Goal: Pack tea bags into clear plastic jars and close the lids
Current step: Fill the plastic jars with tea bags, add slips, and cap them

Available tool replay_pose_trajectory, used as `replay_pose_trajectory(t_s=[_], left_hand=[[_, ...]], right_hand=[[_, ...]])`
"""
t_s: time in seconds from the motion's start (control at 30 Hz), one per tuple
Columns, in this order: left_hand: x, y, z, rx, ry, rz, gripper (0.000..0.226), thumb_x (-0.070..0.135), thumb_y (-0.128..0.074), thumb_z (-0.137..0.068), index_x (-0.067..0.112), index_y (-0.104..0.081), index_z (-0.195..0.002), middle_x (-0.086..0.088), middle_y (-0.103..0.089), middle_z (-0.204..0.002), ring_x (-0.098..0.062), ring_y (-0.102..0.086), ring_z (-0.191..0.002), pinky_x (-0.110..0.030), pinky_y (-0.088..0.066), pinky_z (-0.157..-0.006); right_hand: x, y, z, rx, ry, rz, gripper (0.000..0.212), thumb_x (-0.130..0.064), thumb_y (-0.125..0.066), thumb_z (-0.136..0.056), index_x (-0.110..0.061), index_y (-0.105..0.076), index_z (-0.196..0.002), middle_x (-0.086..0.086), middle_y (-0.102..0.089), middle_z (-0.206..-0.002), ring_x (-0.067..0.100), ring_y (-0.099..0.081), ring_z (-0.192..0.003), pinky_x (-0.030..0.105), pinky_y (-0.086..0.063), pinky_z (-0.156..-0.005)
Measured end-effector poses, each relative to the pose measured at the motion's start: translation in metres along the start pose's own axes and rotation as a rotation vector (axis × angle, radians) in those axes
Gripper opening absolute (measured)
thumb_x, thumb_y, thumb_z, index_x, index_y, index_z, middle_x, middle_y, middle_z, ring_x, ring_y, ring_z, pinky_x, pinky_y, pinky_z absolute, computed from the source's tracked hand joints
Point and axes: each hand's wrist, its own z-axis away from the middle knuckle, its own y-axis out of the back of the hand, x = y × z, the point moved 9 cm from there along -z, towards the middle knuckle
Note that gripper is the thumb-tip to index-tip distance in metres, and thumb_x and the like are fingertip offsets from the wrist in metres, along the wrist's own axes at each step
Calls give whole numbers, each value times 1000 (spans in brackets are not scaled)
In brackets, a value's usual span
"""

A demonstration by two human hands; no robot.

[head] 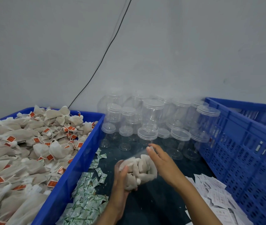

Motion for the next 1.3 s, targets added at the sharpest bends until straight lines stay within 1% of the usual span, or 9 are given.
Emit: replay_pose_trajectory(t_s=[0.13,0.3,0.47,0.57,0.63,0.73,0.87,1.13,1.3], left_hand=[[-7,-10,4,-107,94,112,68,61,-51,-76,7,-64,-116,-20,-68,-91,-21,-60,-69,-30,-44,-56],[-5,-12,4,-114,22,56,67,57,-51,-86,3,-54,-126,-22,-69,-101,-19,-64,-73,-27,-46,-57],[14,-18,7,-117,-79,23,88,71,-55,-64,10,-53,-128,-20,-69,-109,-30,-67,-89,-32,-51,-63],[25,-22,4,-87,-120,46,92,71,-65,-62,5,-54,-125,-25,-67,-110,-33,-68,-90,-30,-56,-63],[28,-26,3,-77,-123,117,72,59,-60,-77,8,-53,-127,-26,-64,-118,-36,-67,-98,-30,-57,-66],[34,-42,2,-110,-105,152,63,56,-46,-87,13,-50,-134,-19,-64,-123,-31,-63,-110,-30,-55,-74],[49,-67,0,-107,-116,192,66,51,-57,-84,18,-39,-139,-15,-63,-126,-34,-60,-116,-37,-54,-85],[71,-108,-9,-221,-198,169,63,19,-76,-80,30,-37,-129,-3,-65,-121,-27,-64,-111,-33,-57,-79],[84,-140,-18,-241,-230,-16,69,38,-85,-66,37,-46,-123,9,-67,-114,-19,-67,-105,-36,-57,-82]], right_hand=[[-20,1,9,-8,187,-19,61,-81,-41,-78,-53,-40,-131,-17,-46,-129,-11,-44,-117,12,-36,-93],[-18,8,17,143,182,-73,27,-58,-47,-84,-53,-54,-109,-12,-56,-109,-8,-53,-99,18,-42,-83],[-25,11,17,153,159,15,15,-51,-46,-94,-54,-51,-107,-11,-54,-103,-7,-53,-91,20,-41,-79],[-31,18,21,199,147,-106,25,-50,-54,-91,-50,-52,-116,-11,-53,-115,-10,-51,-104,19,-43,-89],[-29,25,24,230,73,-279,52,-58,-60,-77,-44,-45,-125,-10,-50,-124,-5,-50,-110,18,-44,-91],[-24,31,24,200,-41,-574,93,-59,-72,-56,-40,-28,-134,-2,-55,-125,10,-60,-108,32,-49,-94],[-33,41,23,177,-46,-814,116,-43,-83,-47,-35,-21,-144,1,-61,-122,20,-64,-109,41,-50,-96],[-53,112,20,273,-91,-754,99,-35,-82,-52,-31,-32,-137,9,-53,-128,26,-64,-100,41,-58,-79],[-62,159,8,284,-96,-628,88,-21,-84,-66,-27,-34,-138,10,-45,-136,31,-56,-114,48,-56,-85]])
